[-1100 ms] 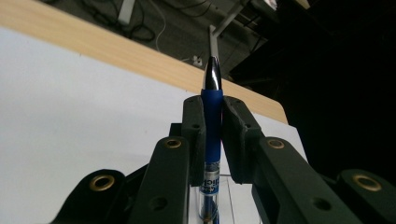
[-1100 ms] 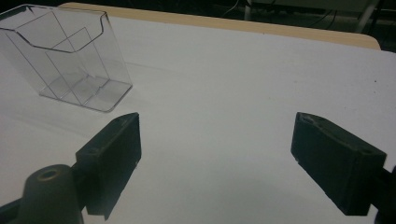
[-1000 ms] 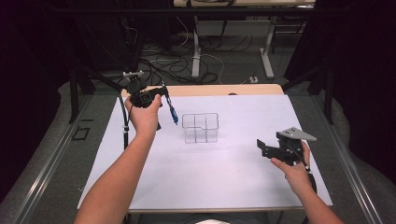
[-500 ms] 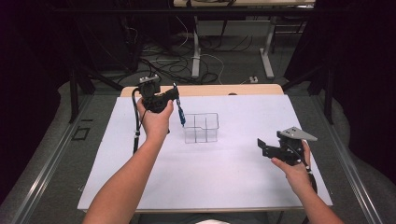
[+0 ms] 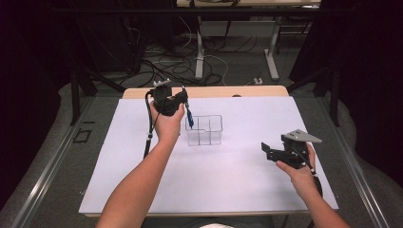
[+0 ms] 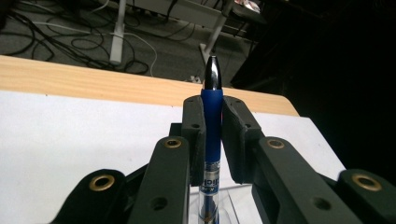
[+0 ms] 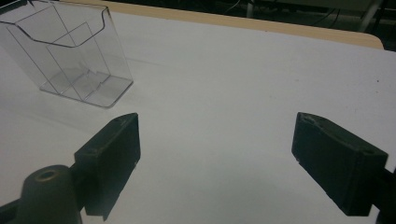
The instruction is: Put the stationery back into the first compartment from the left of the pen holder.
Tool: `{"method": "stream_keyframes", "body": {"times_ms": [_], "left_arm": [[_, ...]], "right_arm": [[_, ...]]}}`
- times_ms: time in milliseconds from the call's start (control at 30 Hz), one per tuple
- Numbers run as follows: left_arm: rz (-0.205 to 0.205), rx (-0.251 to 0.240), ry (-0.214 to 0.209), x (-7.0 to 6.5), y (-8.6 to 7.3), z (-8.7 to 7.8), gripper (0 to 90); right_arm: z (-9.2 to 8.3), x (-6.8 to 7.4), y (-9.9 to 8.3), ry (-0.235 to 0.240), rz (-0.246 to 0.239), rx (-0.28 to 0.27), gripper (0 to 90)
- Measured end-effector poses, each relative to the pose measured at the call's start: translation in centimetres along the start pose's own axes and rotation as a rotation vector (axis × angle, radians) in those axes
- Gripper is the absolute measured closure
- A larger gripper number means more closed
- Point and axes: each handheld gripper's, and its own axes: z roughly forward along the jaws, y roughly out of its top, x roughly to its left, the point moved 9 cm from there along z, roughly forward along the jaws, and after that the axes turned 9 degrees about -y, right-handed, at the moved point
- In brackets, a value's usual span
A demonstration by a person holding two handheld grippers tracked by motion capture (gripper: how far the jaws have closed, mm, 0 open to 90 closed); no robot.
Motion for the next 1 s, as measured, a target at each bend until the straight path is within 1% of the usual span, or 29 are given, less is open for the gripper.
{"method": "stream_keyframes", "body": {"times_ms": [67,133,167,233,267,300,467,500,533,600,700,733,867,900,933,1000], "left_arm": [[-0.007,0.012,0.002,0.2,-0.2,0.3,80.1],[-0.007,0.003,0.011,0.5,-0.2,0.7,80.2],[-0.014,0.001,0.009,0.5,-0.2,0.9,80.1],[-0.015,0.005,0.012,0.6,-0.3,1.1,80.2],[-0.005,0.004,0.018,0.7,-0.3,1.2,80.1],[-0.004,0.001,0.019,0.8,-0.3,1.3,80.1],[0.002,0.009,0.025,1.1,-1.3,1.8,80.1],[-0.003,0.012,0.025,1.1,-1.5,1.9,80.1],[0.004,0.02,0.033,1.3,-1.8,1.9,80.1],[-0.002,0.016,0.034,1.4,-2.2,2.1,80.1],[0.003,0.021,0.034,1.6,-2.8,2.1,80.1],[-0.004,0.02,0.031,1.6,-2.9,2.2,80.1],[-0.007,0.037,0.032,2.0,-3.6,2.2,80.1],[-0.003,0.039,0.036,2.1,-3.7,2.1,80.0],[-0.012,0.035,0.034,2.1,-3.7,2.1,79.9],[-0.015,0.038,0.028,2.0,-3.7,2.0,79.6]], "right_arm": [[0.0,0.0,0.0,-0.001,0.0,0.002,15.5],[0.0,0.0,-0.1,-0.001,-0.002,0.002,15.4],[0.0,0.0,0.0,0.0,-0.003,0.0,15.5],[0.0,0.0,-0.1,0.0,-0.002,0.003,15.4],[0.0,0.1,-0.1,0.002,0.0,0.007,15.5],[0.1,0.1,-0.1,0.003,-0.005,0.005,15.4],[0.1,0.2,-0.2,0.007,-0.003,0.011,15.5],[0.1,0.1,-0.2,0.003,-0.004,0.009,15.5],[0.1,0.2,-0.2,0.007,-0.003,0.01,15.5],[0.1,0.1,-0.3,0.002,-0.007,0.013,15.5],[0.2,0.2,-0.3,0.008,-0.011,0.011,15.5],[0.2,0.3,-0.3,0.009,-0.006,0.014,15.5],[0.2,0.4,-0.3,0.013,-0.01,0.017,15.5],[0.2,0.3,-0.4,0.009,-0.013,0.022,15.5],[0.2,0.3,-0.4,0.01,-0.012,0.022,15.5],[0.2,0.4,-0.4,0.011,-0.012,0.022,15.5]]}}
